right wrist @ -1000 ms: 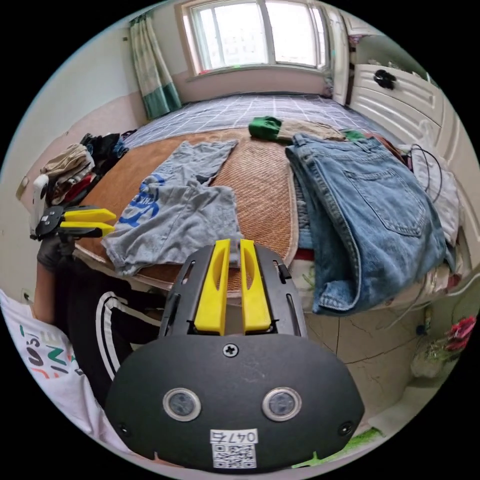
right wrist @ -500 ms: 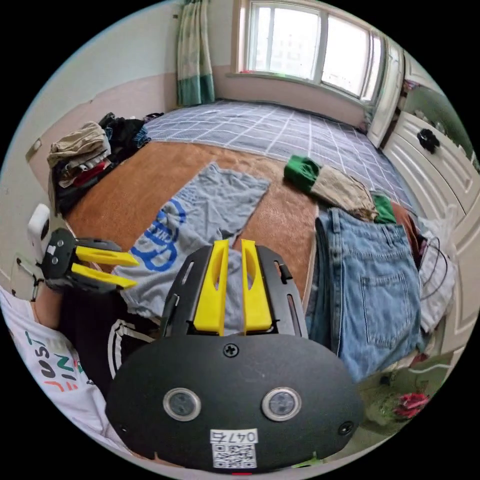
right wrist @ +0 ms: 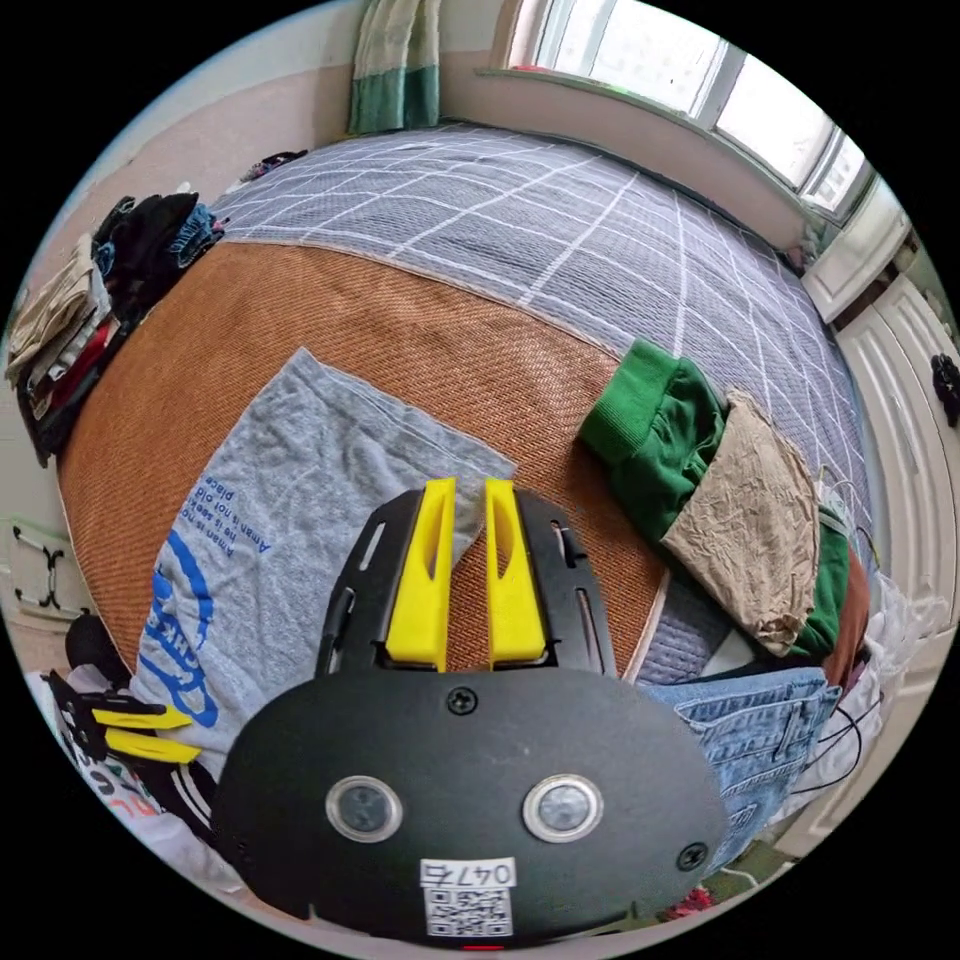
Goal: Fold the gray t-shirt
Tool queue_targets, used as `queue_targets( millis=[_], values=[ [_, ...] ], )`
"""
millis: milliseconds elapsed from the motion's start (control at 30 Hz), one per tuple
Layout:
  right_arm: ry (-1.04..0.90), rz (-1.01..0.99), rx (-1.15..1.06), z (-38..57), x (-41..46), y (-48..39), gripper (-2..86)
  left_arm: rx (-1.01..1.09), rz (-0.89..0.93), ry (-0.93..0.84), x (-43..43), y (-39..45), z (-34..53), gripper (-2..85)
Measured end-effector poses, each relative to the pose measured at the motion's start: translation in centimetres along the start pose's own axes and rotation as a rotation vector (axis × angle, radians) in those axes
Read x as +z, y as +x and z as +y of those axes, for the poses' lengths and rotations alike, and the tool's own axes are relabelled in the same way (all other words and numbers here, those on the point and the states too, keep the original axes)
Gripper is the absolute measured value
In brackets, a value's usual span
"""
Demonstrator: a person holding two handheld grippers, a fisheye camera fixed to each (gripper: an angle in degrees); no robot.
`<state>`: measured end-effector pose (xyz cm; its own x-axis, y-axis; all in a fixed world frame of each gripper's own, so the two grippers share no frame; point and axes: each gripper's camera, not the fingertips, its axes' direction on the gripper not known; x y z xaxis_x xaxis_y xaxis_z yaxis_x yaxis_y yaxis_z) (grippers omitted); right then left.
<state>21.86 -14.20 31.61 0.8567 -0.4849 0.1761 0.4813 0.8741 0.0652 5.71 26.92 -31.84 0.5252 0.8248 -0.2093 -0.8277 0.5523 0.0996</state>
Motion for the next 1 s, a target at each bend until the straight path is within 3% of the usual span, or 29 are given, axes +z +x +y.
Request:
queue_targets(
  millis=[233,400,600,667,733,867,1000],
  values=[
    [0.065,0.092,-0.022,-3.7,-3.5,1.1,1.5,-0.003,-0.006,-0.003,0.3,0.9,-0.4,8.0],
    [-0.074,0.035,0.008,-6.3,-1.8,2.9,2.7,0.000,-0.011,-0.011,0.8,1.3,-0.7,8.0],
    [0.097,-0.040,-0.103,-8.1,-6.1,2.5,-0.1,-0.021,0.004,-0.010,1.3,1.2,-0.5,8.0],
    [0.202,0.028,-0.138,-8.7,-8.0,2.4,-0.2,-0.025,-0.004,-0.019,1.8,1.6,-0.6,8.0],
    [0.232,0.081,-0.077,-9.2,-7.8,3.4,-0.1,-0.029,-0.003,-0.028,2.2,1.6,-0.6,8.0],
    [0.006,0.133,0.017,-11.1,-2.2,5.2,1.2,-0.041,0.015,-0.026,2.8,1.3,-0.3,8.0],
    [0.154,0.170,0.103,-12.1,-5.8,4.7,5.9,-0.048,0.024,-0.016,2.9,1.3,0.4,8.0]
  ],
)
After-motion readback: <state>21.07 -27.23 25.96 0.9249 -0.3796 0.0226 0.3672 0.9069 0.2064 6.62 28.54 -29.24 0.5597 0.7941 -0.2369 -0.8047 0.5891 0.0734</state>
